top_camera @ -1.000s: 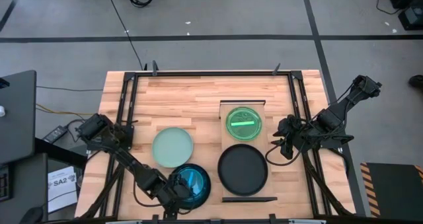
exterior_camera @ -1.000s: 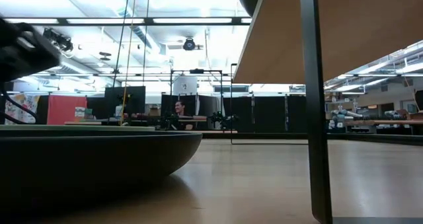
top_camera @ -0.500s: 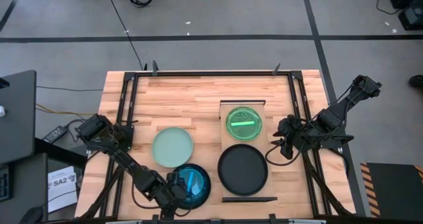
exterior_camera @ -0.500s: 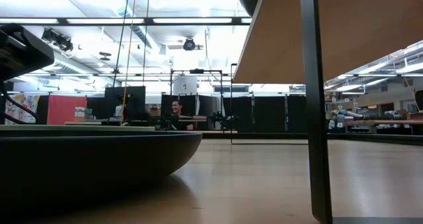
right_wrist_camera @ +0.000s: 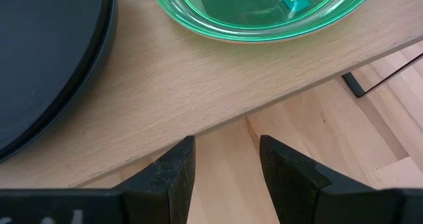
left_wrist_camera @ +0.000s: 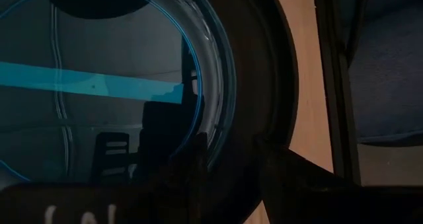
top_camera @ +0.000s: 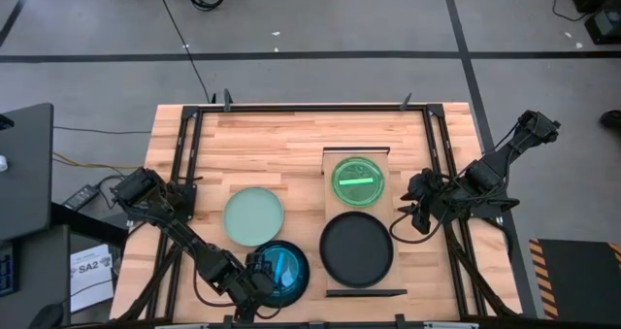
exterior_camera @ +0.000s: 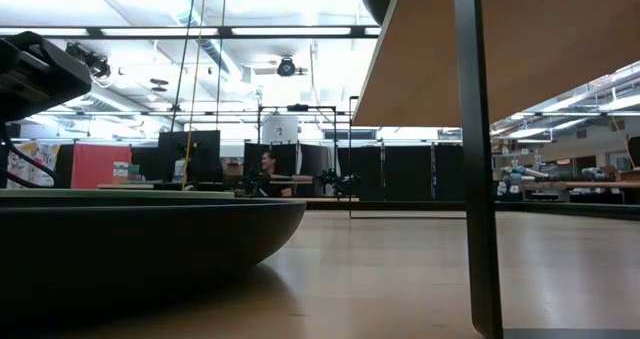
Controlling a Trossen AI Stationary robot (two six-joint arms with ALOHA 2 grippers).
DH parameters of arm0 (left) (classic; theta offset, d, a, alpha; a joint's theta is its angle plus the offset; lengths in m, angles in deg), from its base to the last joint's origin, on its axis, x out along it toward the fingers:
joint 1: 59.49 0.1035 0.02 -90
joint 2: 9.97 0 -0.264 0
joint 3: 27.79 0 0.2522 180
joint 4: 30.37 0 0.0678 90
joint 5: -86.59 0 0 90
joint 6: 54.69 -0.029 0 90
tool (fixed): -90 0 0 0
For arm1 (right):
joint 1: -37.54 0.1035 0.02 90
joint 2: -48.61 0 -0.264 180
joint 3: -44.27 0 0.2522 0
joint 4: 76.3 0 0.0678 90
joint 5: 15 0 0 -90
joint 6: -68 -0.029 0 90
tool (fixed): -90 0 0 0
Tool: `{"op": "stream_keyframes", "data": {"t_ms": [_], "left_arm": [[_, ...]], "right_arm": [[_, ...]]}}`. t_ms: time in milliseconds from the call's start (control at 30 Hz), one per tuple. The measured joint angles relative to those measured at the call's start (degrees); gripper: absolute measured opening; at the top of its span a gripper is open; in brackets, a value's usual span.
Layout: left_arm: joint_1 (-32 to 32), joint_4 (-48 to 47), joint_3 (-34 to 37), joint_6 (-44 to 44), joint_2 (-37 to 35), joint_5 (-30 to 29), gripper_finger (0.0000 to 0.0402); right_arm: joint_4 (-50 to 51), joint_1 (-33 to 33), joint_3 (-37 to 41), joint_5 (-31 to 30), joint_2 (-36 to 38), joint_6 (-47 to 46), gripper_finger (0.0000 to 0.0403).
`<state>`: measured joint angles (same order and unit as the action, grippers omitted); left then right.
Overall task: Place and stack plates onto a shelf
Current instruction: Put the blue plate on the top of the green plate on the shelf
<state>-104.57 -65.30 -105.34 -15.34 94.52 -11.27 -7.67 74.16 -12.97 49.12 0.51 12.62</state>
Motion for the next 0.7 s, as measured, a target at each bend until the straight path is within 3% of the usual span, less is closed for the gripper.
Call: {"op": "stream_keyframes", "data": {"t_ms": [700], "left_arm": [[-0.15,-0.06,0.00,-0.75,0.16,-0.07,0.0126]], "right_arm": [[-0.39,0.00,0.00,0.40,0.00,0.00,0.0174]]}}
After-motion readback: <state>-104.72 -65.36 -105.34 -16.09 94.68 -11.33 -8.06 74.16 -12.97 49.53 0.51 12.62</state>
